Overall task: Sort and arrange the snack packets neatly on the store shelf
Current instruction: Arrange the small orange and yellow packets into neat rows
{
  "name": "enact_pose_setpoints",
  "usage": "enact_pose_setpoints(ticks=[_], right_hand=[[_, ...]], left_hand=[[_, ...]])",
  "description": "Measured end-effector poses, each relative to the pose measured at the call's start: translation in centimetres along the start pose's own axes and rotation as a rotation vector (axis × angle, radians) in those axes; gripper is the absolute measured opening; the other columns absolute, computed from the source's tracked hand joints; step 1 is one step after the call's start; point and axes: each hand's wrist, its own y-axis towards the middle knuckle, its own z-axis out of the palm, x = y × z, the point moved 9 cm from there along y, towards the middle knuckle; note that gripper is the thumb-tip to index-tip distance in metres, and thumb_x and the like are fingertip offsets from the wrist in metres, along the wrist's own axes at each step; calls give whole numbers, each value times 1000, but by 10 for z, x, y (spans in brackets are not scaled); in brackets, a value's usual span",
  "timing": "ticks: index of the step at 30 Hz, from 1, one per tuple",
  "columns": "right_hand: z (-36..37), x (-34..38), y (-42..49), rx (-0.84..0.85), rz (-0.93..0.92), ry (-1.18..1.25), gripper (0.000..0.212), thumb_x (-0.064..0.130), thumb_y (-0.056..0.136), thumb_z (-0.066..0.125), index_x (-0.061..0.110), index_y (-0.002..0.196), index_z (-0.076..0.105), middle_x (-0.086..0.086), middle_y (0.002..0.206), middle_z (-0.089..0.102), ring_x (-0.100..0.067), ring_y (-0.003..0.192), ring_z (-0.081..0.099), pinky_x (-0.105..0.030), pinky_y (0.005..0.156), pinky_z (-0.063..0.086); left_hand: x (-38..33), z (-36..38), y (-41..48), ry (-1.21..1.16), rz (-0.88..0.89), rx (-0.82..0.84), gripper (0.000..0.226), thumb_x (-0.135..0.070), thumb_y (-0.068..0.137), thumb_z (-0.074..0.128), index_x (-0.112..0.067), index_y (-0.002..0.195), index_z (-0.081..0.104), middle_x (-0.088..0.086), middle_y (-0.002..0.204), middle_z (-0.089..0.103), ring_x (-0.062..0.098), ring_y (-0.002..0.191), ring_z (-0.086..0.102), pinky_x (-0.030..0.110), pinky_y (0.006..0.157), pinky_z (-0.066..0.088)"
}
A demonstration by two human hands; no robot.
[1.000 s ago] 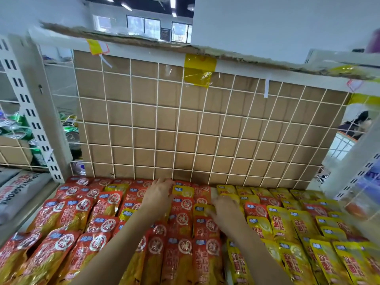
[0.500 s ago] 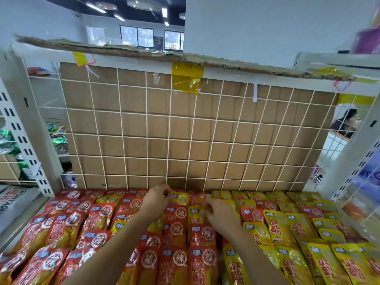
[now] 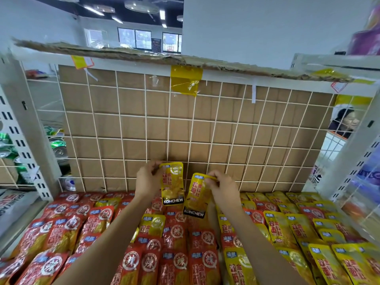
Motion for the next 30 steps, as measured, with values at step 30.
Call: enact_pose_setpoints(ticks=[30], right_hand=[[-185,-153,-161,-331,311,2,17,8,85,64,24,88,59,2,72,63,-10,67,57,-22,61,41]], left_hand=[[56,59,-82,-126,-101,382,29,-41,87,61,-16,103,59,-8,81,63,13,76,59,18,61,51]])
